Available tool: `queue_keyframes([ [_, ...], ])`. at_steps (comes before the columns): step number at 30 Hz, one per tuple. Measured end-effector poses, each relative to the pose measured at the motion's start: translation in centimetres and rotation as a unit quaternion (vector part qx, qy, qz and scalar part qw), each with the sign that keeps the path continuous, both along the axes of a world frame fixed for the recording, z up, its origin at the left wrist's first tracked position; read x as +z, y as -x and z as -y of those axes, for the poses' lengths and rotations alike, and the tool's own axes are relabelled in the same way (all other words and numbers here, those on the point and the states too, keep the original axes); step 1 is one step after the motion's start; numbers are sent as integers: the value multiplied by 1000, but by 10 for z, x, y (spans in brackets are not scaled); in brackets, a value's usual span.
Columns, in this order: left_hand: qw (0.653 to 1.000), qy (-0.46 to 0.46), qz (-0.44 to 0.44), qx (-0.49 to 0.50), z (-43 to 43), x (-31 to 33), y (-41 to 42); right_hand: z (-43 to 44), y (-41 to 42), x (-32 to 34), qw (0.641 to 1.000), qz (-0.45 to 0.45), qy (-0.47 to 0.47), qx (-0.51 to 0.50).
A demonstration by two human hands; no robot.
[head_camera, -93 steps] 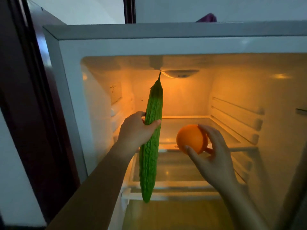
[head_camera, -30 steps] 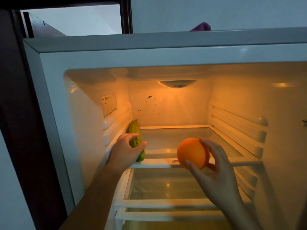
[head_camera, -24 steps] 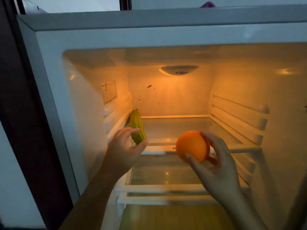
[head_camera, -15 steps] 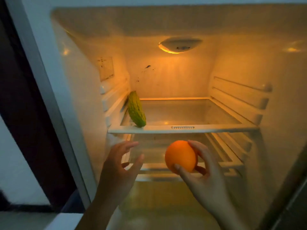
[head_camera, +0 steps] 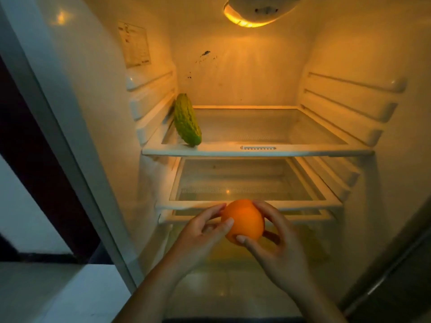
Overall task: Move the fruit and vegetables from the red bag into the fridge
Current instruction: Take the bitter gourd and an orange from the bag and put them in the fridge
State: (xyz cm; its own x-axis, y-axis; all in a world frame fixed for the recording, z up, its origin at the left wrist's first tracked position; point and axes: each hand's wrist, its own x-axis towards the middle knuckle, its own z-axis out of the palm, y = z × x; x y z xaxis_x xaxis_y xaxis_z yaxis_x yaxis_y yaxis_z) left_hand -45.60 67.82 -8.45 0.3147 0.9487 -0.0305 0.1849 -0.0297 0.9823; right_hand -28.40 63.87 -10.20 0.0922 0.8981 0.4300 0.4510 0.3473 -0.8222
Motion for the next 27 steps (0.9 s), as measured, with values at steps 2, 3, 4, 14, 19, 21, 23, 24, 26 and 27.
queue_keyframes([
  [2,1000,14,8,-5,-1,-1,-2,1,1,0,1000,0,1,20],
  [3,1000,20,10,-8,-2,-1,-3,1,1,0,1000,1,2,27],
  [4,1000,21,11,-11,-3,-2,-4,1,0,-1,999,3,1,32],
  [14,998,-60,-15,-17,-12,-1,13,-7,-22,2,999,0,43,15],
  [19,995,-83,-34,-34,-13,1,21,-12,-18,8,994,50,88,48],
  [21,993,-104,-34,-36,-14,1,22,-14,-13,10,991,51,102,65],
  [23,991,-122,-26,-36,-14,0,23,-17,-8,11,989,43,114,78],
  [24,991,-128,-22,-38,-15,0,24,-18,-6,12,989,37,119,83],
  [26,989,-141,-8,-48,-16,-1,25,-21,-3,16,987,20,129,96],
  [27,988,-148,-3,-53,-16,-1,26,-22,-1,18,985,11,134,104],
])
